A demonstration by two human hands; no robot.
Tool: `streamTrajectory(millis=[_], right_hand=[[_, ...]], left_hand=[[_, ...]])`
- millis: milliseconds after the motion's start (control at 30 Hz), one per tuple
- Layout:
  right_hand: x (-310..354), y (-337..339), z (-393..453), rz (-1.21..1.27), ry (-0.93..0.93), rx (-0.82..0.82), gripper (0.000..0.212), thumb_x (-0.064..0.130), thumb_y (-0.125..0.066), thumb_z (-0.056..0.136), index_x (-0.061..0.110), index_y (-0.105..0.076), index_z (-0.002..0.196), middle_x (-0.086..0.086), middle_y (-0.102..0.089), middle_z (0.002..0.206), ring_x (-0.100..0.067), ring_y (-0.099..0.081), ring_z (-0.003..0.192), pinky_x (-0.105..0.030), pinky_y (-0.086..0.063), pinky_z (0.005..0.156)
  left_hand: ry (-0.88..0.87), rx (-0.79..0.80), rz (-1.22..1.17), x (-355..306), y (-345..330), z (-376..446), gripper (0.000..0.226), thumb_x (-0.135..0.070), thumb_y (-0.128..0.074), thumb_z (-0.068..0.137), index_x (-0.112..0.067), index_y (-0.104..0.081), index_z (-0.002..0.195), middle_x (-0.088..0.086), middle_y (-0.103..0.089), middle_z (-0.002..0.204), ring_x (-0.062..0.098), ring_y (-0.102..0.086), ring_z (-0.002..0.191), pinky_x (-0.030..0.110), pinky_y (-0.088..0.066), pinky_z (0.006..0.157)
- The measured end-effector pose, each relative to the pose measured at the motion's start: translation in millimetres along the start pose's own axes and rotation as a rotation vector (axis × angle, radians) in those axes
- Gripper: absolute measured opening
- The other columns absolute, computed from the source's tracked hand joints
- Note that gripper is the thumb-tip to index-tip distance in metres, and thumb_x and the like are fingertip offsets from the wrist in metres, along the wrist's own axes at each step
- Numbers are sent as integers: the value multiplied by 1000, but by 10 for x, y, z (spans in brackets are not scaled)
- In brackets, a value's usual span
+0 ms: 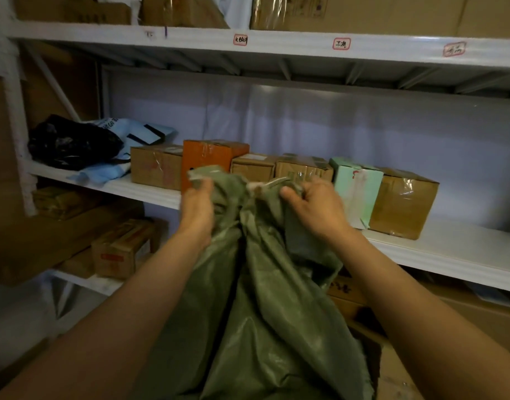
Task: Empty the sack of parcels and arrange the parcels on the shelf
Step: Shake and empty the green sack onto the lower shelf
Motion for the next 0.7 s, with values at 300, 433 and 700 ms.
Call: streamTrajectory(millis=[300,433,700], right_hand=[[783,-404,-156,1137,49,640,47,44,-58,87,24,-51,128,1,-59,128,-17,-55,118,-34,-42,102],[70,-405,88,503,54,266,120,41,-88,55,30,-17,151,-1,-29,153,-18,-31,138,-41,-30,113],[-356,-1036,47,959,-330,510,164,48,-93,31,30,20,148,-4,-15,159,-26,-30,140,-48,-28,115]], left_hand=[[-136,351,100,-283,-329,-182,19,-9,-58,90,-18,-59,107,-3,-66,90,14,-63,79,18,-53,56],[57,231,-119,-393,-51,31,19,-27,-42,100,-17,-58,95,3,-62,93,16,-57,75,35,-47,66],[-21,293,-421,-1073,35,212,41,-37,-33,101,-8,-61,104,8,-65,104,23,-61,86,36,-50,73]])
Point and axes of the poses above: each hand's wrist, its own z-axis towards the middle knuckle, its own y-axis out of the back of the hand, x = y × z, the point moved 10 cm from there along z, towards the middle knuckle
